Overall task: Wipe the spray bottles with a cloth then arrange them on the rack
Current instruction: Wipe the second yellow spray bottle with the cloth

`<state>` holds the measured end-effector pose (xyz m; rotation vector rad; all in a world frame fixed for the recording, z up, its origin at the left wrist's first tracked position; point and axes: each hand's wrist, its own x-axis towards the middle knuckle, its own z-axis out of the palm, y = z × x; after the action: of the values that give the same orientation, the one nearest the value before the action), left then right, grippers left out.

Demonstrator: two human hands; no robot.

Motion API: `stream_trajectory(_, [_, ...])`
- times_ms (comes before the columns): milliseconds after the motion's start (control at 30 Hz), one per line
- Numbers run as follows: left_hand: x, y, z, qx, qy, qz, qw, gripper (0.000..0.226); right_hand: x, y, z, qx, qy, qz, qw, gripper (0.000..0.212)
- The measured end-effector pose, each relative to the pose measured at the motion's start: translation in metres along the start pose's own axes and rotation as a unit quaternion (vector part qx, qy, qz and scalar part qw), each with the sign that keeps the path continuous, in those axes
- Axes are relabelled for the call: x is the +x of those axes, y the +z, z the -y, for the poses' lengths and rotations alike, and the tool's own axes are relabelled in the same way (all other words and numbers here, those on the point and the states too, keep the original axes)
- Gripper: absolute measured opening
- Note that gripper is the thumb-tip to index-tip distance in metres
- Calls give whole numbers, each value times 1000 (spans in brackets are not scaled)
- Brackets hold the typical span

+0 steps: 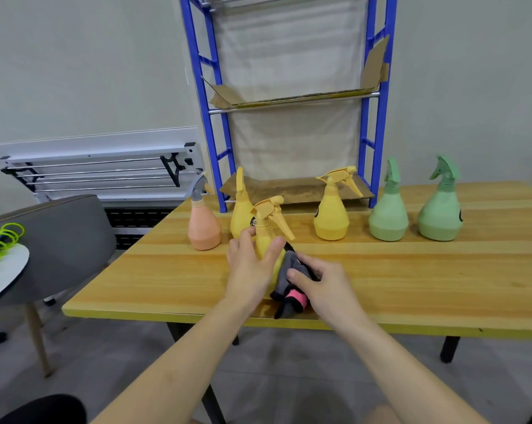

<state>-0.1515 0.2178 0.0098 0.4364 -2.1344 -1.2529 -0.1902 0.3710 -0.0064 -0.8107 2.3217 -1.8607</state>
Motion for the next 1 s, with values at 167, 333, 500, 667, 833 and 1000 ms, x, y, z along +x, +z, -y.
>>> stream_trajectory(167, [3,1,-2,-90,-9,2,996,12,-11,10,8,-60,-42,-43,996,61])
stream_trajectory(333, [5,-8,2,-212,-70,57,973,45,3,4,16,-69,-40,17,997,66])
stream_trajectory(500, [7,-14,10,-225,-70,91,967,37,16,-6,19,-19,-16,69,997,48])
stream_trajectory(667, [0,-8,4,-208,-48,129,968,22,22,0,21,-45,-54,-10,997,46])
stream_trajectory(833, [7,-4,19,-167,-31,112,979,44,24,5,30,-54,-83,-32,995,44])
stream_trajectory(1000, [4,-6,17,-103,-13,93,990,64,21,-3,17,-93,-49,-14,994,42])
